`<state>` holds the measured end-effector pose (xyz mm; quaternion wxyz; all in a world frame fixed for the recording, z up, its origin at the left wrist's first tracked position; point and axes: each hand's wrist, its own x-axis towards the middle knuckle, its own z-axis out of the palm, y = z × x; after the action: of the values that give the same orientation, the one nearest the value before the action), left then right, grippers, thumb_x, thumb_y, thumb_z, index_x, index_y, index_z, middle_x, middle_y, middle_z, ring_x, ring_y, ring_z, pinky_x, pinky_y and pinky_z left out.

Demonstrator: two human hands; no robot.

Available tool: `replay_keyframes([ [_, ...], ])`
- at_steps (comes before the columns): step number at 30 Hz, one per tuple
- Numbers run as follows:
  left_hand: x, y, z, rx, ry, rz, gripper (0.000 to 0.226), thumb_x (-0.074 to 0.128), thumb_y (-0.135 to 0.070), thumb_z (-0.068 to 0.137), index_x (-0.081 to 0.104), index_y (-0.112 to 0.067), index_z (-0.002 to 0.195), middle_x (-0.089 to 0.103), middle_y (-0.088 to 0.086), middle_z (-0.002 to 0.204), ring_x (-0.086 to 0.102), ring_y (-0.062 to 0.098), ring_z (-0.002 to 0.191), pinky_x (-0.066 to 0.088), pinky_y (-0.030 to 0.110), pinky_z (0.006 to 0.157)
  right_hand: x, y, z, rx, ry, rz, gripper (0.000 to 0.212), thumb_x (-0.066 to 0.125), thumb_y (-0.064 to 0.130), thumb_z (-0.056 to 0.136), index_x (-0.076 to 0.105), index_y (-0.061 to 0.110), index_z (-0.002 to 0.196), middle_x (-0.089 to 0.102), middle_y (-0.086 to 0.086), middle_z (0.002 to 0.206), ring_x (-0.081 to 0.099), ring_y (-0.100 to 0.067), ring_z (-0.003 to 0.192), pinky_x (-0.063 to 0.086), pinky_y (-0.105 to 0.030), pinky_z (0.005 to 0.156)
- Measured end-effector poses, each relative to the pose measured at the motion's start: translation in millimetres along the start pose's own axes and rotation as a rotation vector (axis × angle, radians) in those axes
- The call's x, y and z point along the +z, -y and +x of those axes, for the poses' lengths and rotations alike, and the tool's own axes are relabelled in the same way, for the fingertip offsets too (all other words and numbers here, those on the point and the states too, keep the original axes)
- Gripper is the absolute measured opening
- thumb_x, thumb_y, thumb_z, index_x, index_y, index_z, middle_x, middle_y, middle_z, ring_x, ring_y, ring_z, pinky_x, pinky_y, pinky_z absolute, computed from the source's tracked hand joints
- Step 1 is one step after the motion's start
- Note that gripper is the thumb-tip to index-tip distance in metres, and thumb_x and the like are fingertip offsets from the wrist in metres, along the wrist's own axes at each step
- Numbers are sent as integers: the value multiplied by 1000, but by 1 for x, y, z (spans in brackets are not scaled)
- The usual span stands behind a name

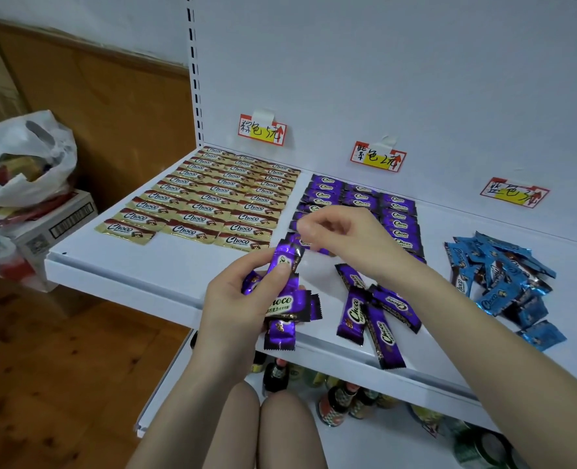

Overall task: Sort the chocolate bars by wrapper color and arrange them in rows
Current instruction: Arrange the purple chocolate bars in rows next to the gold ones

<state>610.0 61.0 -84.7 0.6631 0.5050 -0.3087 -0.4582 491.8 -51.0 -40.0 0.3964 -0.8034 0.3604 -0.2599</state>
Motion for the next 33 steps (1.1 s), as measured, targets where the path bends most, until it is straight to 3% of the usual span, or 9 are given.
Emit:
replay_keyframes([
  [4,5,-1,-1,26,63,32,20,66,-26,70,65,-32,89,72,-6,77,71,13,74,59,27,59,-1,10,-13,57,77,102,5,68,17,81,67,18,76,65,8,66,59,-1,62,47,-15,58],
  [7,5,1,-3,12,53,15,18,66,-23,71,66,-25,89,73,-1,79,72,20,78,60,36,66,-10,8,-15,169,-21,289,7,64,13,84,62,12,77,64,3,64,61,-5,57,49,-16,55],
  [13,16,-1,-3,-14,-7,-56,6,62,-7,85,64,-12,86,70,13,84,72,21,72,59,42,65,-14,7,-30,263,6,678,6,62,5,80,58,8,83,67,0,66,63,-12,63,52,-19,58],
  [16,28,-1,-2,-35,4,-75,7,62,-5,85,64,-11,88,72,12,83,72,21,71,60,40,63,-17,5,-34,245,11,615,7,61,6,82,58,11,77,66,1,70,63,-11,66,48,-20,58],
  [19,35,1,1,-56,-5,-60,6,63,-9,86,66,-15,86,73,5,76,71,21,71,60,40,63,-31,-2,-28,226,-130,575,10,57,9,88,58,11,78,65,-2,74,60,-12,65,50,-22,61],
  [22,35,3,3,-66,-49,-41,6,65,-14,85,66,-17,81,70,-2,65,70,16,64,58,36,60,-49,-18,-24,235,-208,289,7,55,16,92,56,18,85,62,0,83,58,-12,71,51,-22,67],
  [26,32,6,3,-67,-79,-11,4,66,-17,85,65,-19,81,69,-6,62,70,11,62,56,26,49,-62,-32,-24,239,-216,-62,8,54,20,92,55,18,100,61,5,92,57,0,75,44,-6,59],
  [29,33,7,3,-62,-59,39,4,65,-17,86,65,-19,82,70,-8,63,69,9,61,54,23,45,-61,-32,-23,319,-271,101,11,60,11,88,52,12,96,61,-3,84,60,-5,62,50,-12,55],
  [33,36,7,4,-57,-53,64,6,65,-15,86,66,-20,82,70,-5,66,70,11,63,55,26,47,-58,-32,-26,336,-283,336,35,62,0,83,49,19,109,59,-9,94,66,-14,77,58,-24,64],
])
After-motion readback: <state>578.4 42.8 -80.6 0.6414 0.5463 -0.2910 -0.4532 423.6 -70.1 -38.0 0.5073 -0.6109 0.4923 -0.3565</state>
